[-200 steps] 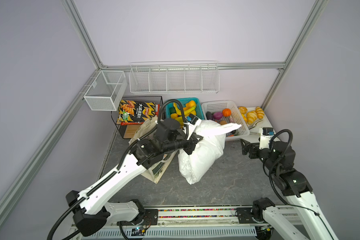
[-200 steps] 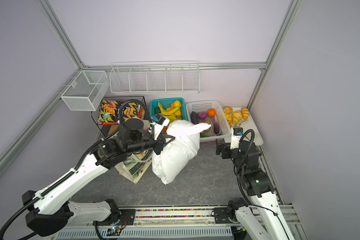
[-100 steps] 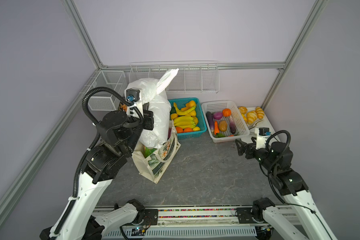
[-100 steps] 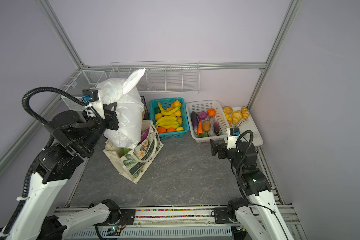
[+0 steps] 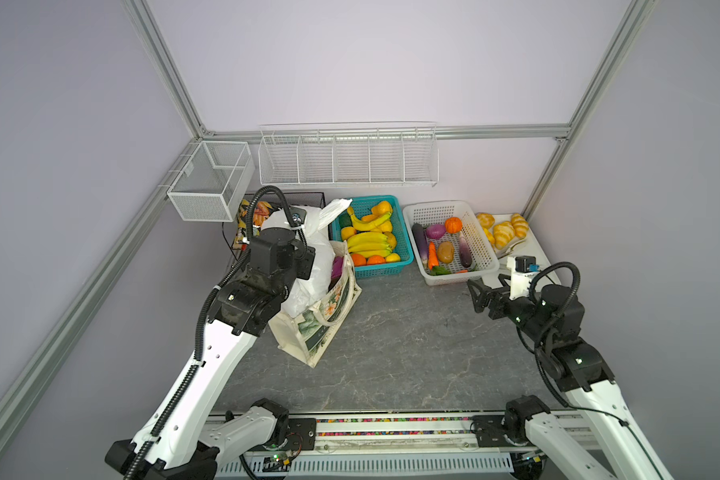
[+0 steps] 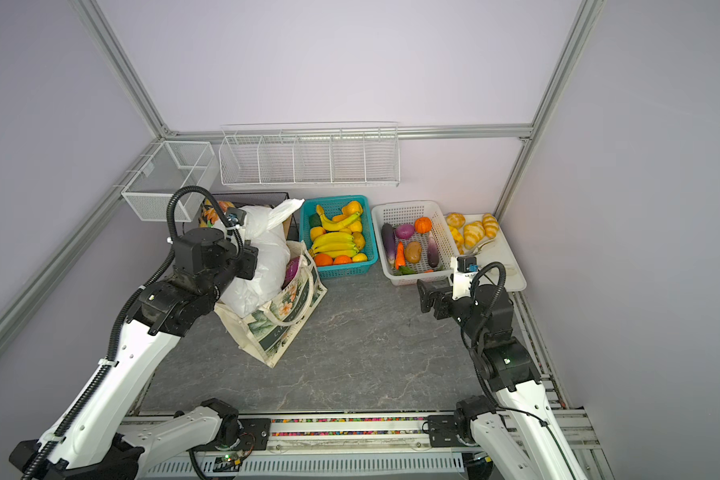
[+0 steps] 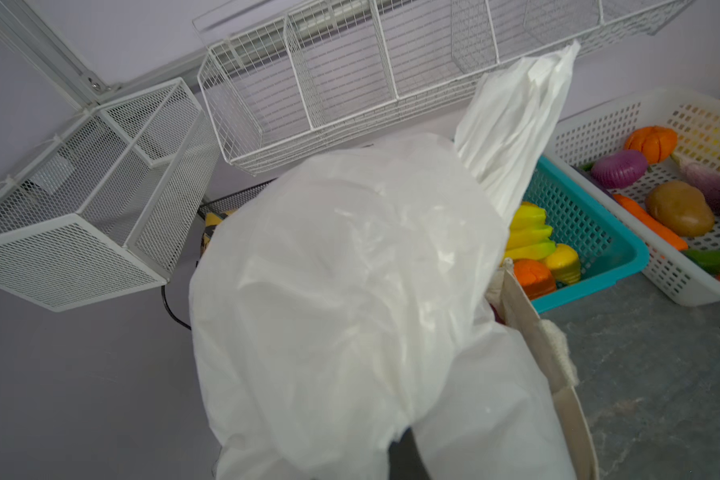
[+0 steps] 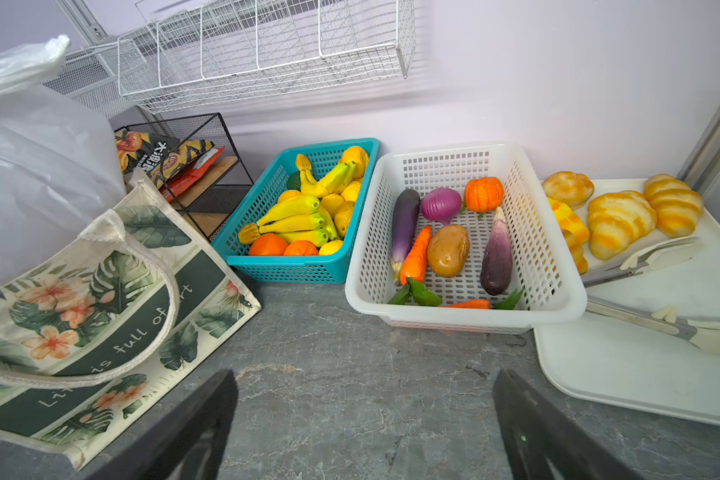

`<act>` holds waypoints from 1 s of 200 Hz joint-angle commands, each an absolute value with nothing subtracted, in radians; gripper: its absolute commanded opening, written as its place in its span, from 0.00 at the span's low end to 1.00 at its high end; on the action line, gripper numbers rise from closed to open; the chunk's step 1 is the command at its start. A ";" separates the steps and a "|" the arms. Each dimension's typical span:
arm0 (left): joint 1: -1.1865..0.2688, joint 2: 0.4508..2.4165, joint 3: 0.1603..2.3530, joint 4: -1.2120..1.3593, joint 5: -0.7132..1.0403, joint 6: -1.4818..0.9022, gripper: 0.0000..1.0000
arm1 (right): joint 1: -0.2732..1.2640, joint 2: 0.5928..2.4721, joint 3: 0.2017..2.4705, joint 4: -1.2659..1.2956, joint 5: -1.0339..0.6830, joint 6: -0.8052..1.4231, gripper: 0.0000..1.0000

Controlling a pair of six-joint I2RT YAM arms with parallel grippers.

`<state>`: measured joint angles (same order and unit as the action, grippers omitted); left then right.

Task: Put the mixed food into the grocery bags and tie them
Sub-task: 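Lift the white bag with the left gripper and carry it over the floral tote, then lower the bag into the tote with the left gripper while the right reaches over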

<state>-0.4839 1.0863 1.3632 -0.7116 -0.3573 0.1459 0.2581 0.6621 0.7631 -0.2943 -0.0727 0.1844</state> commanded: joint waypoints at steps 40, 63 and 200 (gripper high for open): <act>-0.464 1.180 1.406 -0.984 -0.214 0.045 0.00 | 0.262 0.671 0.743 -0.264 -0.095 0.204 0.99; -0.429 1.209 1.397 -1.014 -0.100 0.013 0.00 | 0.262 0.666 0.739 -0.270 -0.091 0.201 0.99; -0.327 1.372 1.137 -0.942 0.166 -0.067 0.00 | 0.263 0.669 0.725 -0.262 -0.095 0.203 0.99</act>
